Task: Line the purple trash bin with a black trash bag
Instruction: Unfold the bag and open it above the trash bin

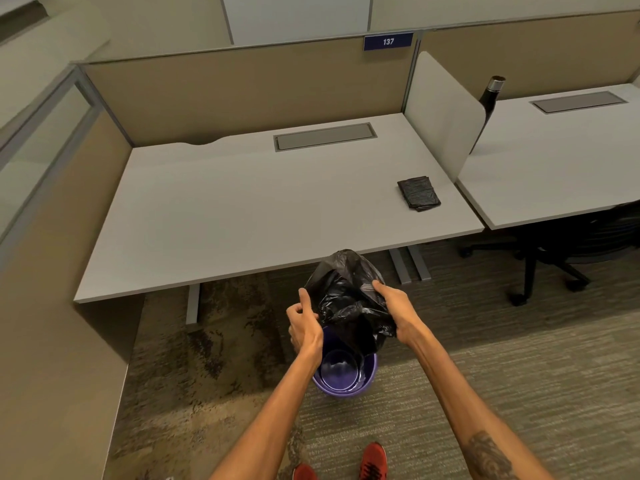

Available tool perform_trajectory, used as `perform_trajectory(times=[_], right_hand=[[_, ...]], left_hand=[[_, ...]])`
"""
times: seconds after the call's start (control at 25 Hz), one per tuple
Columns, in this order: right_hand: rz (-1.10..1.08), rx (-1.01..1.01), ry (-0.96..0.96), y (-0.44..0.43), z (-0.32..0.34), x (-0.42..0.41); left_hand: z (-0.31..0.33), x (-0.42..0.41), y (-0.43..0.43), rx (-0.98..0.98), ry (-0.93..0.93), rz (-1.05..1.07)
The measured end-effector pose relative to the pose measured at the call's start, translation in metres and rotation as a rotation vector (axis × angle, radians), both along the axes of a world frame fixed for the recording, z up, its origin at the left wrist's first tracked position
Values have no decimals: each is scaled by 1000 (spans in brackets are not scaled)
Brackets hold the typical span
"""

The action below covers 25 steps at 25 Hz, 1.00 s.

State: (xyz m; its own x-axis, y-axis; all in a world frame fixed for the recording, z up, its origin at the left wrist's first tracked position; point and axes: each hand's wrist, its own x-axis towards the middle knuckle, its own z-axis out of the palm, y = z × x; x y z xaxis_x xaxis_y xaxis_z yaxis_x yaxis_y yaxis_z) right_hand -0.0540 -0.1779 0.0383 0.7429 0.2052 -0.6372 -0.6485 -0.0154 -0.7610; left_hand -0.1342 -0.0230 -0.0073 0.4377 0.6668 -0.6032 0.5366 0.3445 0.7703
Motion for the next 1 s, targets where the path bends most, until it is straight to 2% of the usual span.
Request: perform_trajectory(times=[0.12,0.24,0.32,0.4,0.52,0.6,0.72,0.8,0.88,1.0], right_hand=[[89,-58,-27,-1,-5,-5],[73,-102,-65,-4,-7,-10],[-43,-147,-70,-7,-13,-7],[-142,-150,-35,-11,-18,-3],[-244,-74,2,-18,-26,3],[-249,-79,-45,-20,-29,5],[-169,-409,-260,-23,-26,-2],[-34,-601,-481,-23,-24,-10],[124,-685,-673,-24,-27,-17],[361,-754,-818,-31,-34,-17]], left_hand=[[-3,0,4,-278,-96,-66],[1,3,9,-365,-214,-43],[6,2,10,-323,-284,-33],[8,-6,12,-226,-327,-116],[-3,-19,21,-35,-341,-353],[-12,-24,27,56,-275,-540],[-27,-27,36,174,-90,-668],[-32,-29,37,189,37,-607],[-25,-32,36,226,153,-446],[-7,-33,38,284,155,-190]])
